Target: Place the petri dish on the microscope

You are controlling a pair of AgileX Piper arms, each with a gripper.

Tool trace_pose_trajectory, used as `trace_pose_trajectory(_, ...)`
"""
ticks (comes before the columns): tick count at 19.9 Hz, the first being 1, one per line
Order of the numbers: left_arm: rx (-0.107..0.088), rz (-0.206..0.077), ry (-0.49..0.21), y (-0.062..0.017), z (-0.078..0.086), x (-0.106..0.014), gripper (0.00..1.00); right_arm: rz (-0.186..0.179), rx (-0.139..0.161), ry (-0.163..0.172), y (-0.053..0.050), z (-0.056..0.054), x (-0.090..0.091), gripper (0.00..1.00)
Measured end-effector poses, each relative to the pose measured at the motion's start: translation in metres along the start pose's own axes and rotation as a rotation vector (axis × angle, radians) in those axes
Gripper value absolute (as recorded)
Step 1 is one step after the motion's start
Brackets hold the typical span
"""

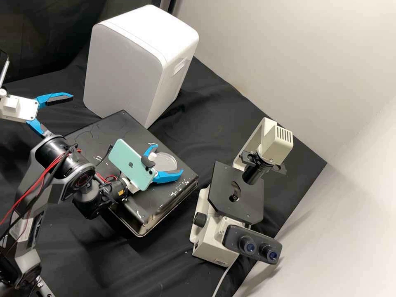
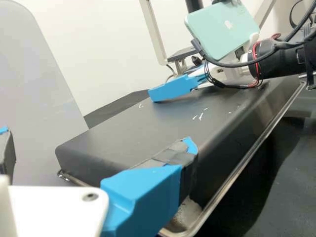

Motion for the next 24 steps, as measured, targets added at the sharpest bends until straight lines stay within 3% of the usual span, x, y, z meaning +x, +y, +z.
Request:
trace_pose_trajectory(13,-0.001,-0.002,0.0,-0.0005,0.0,0.0,1.0,0.005,0.022,0.004,0.002,0.0,0.0,0.0)
trace_pose_trajectory(15,-0.001,-0.002,0.0,-0.0005,0.0,0.0,1.0,0.016,0.034,0.011,0.008,-0.001,-0.001,0.0)
trace_pose_trajectory(19,-0.003,-0.007,-0.001,-0.0016,0.0,0.0,1.0,0.038,0.056,-0.005,0.022,0.001,-0.01,0.0)
trace_pose_trajectory(24,-0.005,-0.011,-0.001,-0.0023,0.0,0.001,1.0,0.089,0.087,0.032,0.043,-0.003,-0.02,0.0)
